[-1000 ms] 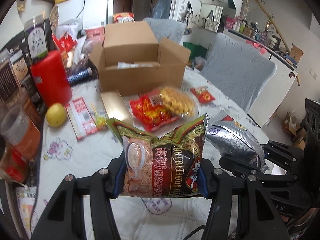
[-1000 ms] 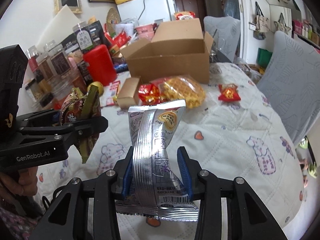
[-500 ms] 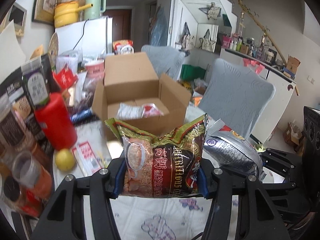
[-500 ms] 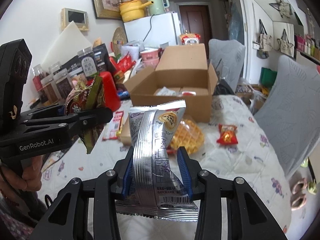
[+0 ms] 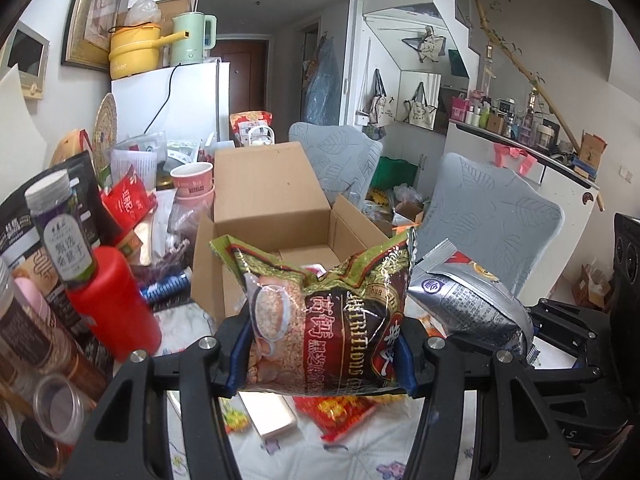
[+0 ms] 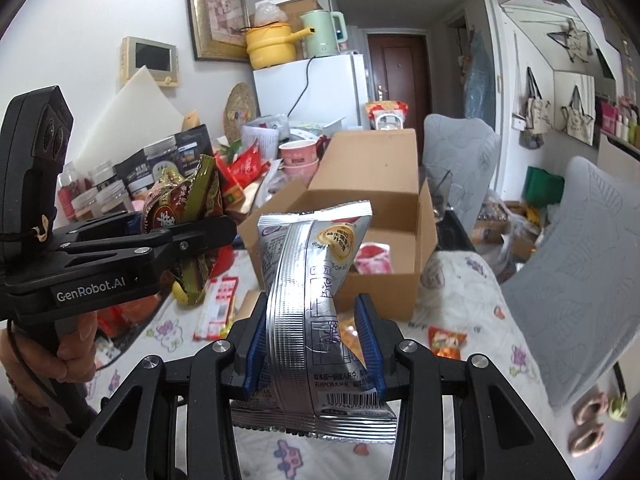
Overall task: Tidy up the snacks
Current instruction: 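Carry the cereal bag in the left gripper while the right carries the silver packet over the box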
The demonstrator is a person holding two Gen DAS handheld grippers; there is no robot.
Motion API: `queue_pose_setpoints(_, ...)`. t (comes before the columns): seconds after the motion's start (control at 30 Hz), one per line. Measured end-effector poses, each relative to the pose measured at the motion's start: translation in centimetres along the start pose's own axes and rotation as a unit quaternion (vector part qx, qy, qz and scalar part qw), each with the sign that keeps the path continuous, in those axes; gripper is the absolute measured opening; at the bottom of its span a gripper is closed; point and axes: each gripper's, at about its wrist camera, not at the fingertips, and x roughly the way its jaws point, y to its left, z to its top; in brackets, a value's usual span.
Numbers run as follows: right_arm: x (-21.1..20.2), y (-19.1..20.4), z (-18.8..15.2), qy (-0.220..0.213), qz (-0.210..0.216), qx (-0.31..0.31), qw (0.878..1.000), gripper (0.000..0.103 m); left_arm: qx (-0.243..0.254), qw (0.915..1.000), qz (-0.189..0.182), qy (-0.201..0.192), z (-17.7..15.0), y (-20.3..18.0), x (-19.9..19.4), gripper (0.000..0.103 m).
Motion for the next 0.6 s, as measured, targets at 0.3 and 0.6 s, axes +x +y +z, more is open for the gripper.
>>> queue_pose_setpoints(0.3, 3.1, -1.7, 3.0, -0.006, -0.006, -0.008, 1.000, 0.041, 0.008, 0.9999, -0.004, -0.009, 3.2, 0.7, 3.3, 0.056)
queue_pose_setpoints(0.6, 7.0, -3.6, 5.3, -0.006, -0.011, -0.004, 1.000, 0.041, 0.015, 0.9998, 0.000, -0.012, 5.8, 1.4, 7.2, 0.056)
